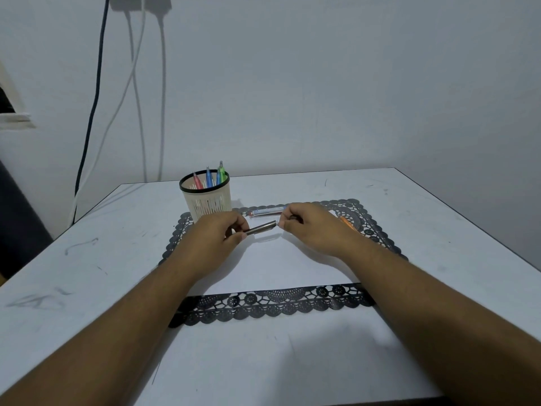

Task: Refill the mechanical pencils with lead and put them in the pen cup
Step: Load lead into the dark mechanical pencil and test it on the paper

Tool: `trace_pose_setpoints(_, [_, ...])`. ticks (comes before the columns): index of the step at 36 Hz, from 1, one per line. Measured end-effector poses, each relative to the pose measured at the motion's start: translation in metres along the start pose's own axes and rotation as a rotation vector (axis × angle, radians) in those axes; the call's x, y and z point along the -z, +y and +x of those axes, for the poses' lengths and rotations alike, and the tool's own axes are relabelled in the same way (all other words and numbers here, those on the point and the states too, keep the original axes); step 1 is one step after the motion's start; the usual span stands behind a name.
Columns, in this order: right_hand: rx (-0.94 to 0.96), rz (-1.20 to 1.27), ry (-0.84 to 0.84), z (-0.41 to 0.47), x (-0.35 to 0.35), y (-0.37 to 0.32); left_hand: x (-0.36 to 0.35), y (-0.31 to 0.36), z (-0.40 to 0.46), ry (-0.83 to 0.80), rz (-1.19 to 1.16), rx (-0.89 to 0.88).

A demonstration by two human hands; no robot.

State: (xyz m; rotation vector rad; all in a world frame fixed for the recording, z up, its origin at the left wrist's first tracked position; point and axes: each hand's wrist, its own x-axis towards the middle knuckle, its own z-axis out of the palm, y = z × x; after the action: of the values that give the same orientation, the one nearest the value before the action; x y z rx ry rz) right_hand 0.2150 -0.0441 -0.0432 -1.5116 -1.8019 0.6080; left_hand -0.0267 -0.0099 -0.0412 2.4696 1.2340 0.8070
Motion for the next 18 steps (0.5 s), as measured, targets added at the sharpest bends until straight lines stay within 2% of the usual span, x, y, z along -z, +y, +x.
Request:
trace_pose_setpoints(10, [0.008,0.004,0.018,-0.0002,0.0045,0.0011,-0.0002,-0.0003,-0.0006,-0.001,0.001,-0.012])
trace_pose_setpoints(18, [0.047,-0.136,-0.011,-0.0022,0.0069,-0.0018,-0.0005,-0.0001,-0.0009,-0.041,-0.015,-0.038])
